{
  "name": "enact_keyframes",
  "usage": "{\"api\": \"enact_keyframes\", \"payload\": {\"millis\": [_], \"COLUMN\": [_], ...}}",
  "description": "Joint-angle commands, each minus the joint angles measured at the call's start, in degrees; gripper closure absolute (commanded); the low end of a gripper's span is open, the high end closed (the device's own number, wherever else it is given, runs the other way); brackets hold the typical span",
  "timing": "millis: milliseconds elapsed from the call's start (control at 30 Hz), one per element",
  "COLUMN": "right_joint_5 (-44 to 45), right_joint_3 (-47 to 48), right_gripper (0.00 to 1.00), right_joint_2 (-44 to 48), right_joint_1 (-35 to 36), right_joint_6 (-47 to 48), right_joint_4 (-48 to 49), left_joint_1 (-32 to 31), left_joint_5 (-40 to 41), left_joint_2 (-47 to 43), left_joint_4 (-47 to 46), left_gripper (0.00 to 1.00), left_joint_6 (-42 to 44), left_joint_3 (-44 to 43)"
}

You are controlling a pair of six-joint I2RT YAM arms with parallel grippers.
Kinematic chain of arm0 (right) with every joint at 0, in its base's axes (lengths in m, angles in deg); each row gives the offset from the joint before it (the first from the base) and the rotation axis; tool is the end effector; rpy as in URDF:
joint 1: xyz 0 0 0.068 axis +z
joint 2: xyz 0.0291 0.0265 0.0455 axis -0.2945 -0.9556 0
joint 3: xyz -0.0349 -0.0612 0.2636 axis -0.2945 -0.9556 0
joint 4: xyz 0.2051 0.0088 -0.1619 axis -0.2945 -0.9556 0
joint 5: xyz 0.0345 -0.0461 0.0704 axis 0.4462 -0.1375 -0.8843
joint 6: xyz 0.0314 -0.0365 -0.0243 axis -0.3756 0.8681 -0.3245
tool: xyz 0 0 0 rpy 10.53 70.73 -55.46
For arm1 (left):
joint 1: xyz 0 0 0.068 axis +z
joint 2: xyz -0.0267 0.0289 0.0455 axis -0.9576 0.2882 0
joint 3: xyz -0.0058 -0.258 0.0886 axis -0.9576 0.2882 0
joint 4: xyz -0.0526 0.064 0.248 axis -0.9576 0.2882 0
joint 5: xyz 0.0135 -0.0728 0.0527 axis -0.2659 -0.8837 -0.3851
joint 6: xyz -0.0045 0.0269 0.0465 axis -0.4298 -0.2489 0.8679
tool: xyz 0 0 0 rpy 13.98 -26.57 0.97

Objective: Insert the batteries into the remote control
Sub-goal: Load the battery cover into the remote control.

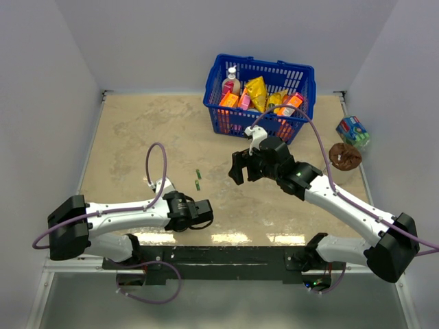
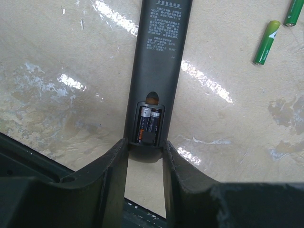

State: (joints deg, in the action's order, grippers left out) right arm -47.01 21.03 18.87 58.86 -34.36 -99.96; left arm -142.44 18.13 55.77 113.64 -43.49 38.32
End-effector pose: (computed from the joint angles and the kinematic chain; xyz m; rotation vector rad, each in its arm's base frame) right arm 0.1975 0.1770 0.2994 -0.4772 2.1456 0.6142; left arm 0.0874 -0.1683 0.2036 -0.7964 2.3463 0.1275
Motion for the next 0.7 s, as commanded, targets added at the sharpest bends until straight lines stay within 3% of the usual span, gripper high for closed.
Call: {"api": "enact_keyframes", "payload": {"millis": [0,667], "right_joint_5": [-0.46,-0.63], "right_joint_3": [0.82,0.82], "right_gripper": [0.15,0.15], "right_joint_2": [1.1,1.02], "right_joint_1": [0.28,0.45], "right_joint_6": [0.8,0.89], "right_joint_4": [1.65,1.65], "left_joint_1": [-0.51,-0.86], "left_joint_5": [2.7,2.87], "left_joint_2": [0.04,1.62], "left_joint_4": [-0.43,0.98], "left_gripper": [1.0,1.0], "left_joint_6": [-1.6,-2.04], "left_joint_3": [0.49,-0.66]}}
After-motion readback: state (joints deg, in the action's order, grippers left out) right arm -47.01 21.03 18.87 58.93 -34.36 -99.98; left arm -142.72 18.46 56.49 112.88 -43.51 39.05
